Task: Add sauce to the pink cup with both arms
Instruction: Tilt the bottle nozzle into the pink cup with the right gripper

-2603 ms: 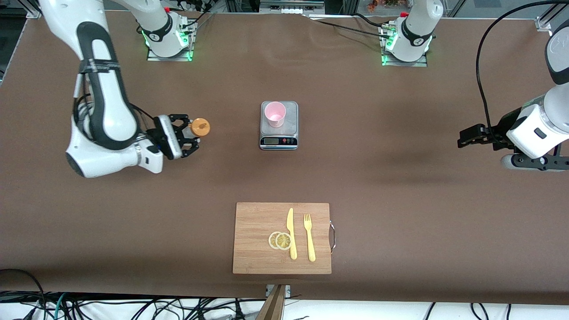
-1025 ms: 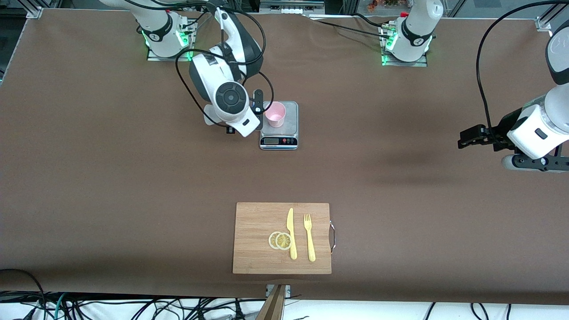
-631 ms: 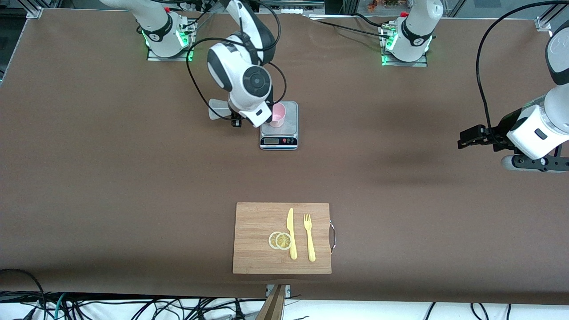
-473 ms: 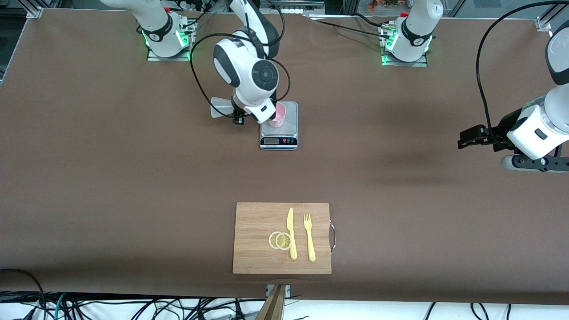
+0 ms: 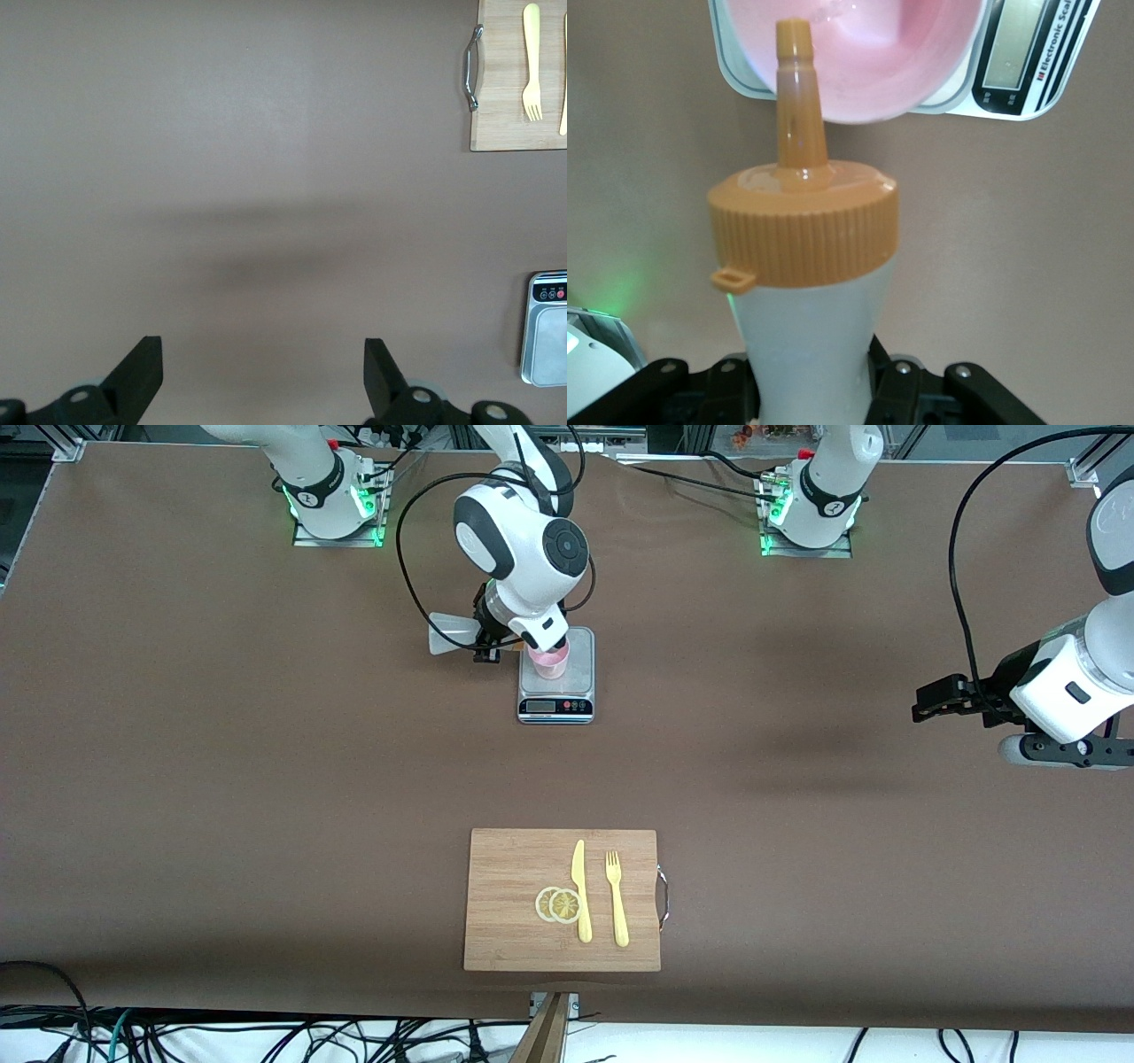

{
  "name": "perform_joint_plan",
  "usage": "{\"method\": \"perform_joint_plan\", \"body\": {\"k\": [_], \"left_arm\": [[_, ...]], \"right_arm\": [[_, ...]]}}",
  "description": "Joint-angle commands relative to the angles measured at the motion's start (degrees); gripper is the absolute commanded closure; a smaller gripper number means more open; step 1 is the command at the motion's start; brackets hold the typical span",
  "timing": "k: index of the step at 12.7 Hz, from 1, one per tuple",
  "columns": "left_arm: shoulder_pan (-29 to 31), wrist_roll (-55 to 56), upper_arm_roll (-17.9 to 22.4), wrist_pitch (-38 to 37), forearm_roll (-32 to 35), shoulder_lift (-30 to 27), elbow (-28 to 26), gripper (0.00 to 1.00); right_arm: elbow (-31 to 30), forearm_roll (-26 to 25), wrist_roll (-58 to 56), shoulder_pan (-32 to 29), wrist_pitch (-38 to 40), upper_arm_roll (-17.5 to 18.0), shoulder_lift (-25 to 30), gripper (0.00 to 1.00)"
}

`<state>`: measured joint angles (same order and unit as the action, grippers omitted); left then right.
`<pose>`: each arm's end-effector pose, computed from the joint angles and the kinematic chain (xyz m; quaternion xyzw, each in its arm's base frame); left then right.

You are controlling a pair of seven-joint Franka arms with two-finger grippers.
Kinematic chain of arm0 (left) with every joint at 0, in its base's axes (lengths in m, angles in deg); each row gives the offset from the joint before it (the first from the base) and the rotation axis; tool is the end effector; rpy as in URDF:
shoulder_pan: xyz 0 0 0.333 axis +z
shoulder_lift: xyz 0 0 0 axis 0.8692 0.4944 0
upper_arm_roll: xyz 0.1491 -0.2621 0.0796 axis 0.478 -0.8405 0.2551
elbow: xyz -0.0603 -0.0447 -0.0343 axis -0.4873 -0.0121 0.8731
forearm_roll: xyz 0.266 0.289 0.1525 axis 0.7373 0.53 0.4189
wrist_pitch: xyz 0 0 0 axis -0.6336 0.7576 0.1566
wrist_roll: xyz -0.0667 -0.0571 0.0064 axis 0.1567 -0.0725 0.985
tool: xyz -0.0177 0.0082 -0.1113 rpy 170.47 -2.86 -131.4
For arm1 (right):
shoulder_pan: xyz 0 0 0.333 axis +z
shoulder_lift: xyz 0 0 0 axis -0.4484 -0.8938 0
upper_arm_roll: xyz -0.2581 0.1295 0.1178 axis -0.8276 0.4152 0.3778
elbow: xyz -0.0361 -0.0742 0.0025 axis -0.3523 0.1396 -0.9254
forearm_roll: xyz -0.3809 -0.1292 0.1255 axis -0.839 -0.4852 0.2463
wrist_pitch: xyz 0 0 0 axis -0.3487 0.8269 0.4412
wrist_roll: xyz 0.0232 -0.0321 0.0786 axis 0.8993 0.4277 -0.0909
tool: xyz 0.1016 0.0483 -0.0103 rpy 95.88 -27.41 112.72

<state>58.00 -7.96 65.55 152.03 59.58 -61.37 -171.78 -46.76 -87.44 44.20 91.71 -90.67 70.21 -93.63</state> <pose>0.6519 -0.0256 0.5319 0.9983 -0.0081 -0.0447 0.0369 0.4246 0.4553 0.2715 0.6565 0.7122 -0.2110 0.1311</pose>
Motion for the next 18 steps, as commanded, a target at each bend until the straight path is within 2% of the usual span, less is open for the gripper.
{"method": "perform_joint_plan", "body": {"k": [1, 8, 18], "left_arm": [[-0.26, -0.78, 0.15, -1.35, 0.07, 0.92, 2.07, 0.0], [-0.17, -0.78, 0.15, -1.35, 0.06, 1.0, 2.07, 0.0], [-0.09, -0.87, 0.15, -1.35, -0.02, 1.18, 2.07, 0.0]], "right_arm": [[-0.53, -1.82, 3.33, 0.67, 0.49, -0.22, 1.03, 0.83], [-0.53, -4.81, 5.53, 1.99, 1.55, -0.22, 0.95, 0.84], [-0.18, -4.9, 5.63, 2.08, 1.73, -0.22, 0.95, 0.84]]}}
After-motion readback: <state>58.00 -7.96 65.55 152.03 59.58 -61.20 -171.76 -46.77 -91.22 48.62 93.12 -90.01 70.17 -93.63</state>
